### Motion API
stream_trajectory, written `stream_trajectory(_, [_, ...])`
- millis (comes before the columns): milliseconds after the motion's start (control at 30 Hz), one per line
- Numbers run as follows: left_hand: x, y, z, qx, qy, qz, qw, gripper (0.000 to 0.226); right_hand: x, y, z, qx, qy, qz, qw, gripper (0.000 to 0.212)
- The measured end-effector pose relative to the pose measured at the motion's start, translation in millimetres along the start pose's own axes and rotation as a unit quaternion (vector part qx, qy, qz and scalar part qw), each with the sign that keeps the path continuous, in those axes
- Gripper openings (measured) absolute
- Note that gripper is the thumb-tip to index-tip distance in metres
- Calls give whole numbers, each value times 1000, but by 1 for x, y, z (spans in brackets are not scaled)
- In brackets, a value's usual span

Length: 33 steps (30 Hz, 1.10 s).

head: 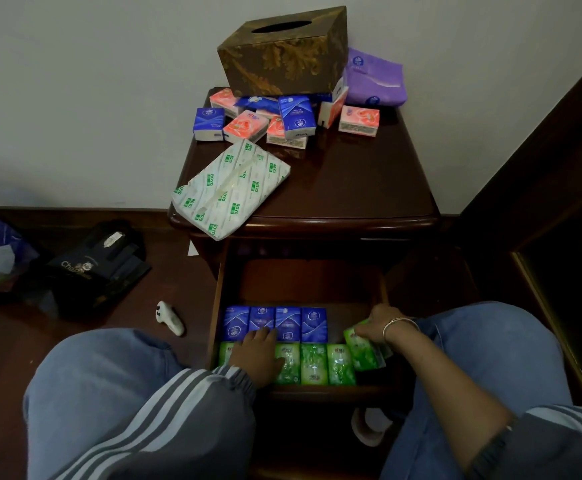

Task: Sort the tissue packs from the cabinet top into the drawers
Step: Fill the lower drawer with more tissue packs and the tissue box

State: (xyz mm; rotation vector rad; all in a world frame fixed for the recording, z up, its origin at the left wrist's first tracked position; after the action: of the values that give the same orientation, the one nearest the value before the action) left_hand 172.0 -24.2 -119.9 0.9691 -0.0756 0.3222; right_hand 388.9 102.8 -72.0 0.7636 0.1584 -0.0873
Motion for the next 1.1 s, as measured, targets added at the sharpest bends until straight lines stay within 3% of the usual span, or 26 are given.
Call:
stream_trajectory(233, [0,-5,0,-30,2,1,1000,68,-2,-19,-4,-70,11,87,994,54])
stream_trajectory(467, [-1,-6,-2,-32,1,6,999,66,-1,-32,-9,-58,54,209,975,38])
stream_trajectory(567, [-2,-6,-2,-35,2,3,999,66,-5,-42,-12,-53,80,265,959,40])
stream_trajectory(1100, [-1,-4,-3,-31,-7,8,999,63,-1,-56,-25,-78,121,279,949,42])
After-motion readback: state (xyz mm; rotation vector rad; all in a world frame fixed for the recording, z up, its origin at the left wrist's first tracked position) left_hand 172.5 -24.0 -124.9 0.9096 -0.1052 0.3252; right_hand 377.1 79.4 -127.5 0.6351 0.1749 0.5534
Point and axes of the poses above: each hand's wrist, its own z-axis away from the middle knuckle, its own y-axis out of the back of the hand, x = y × z, the point moved 2 cm from there along -z, towards the middle knuckle, and after that the axes turned 1 degree about -x, right-handed, at the moved point
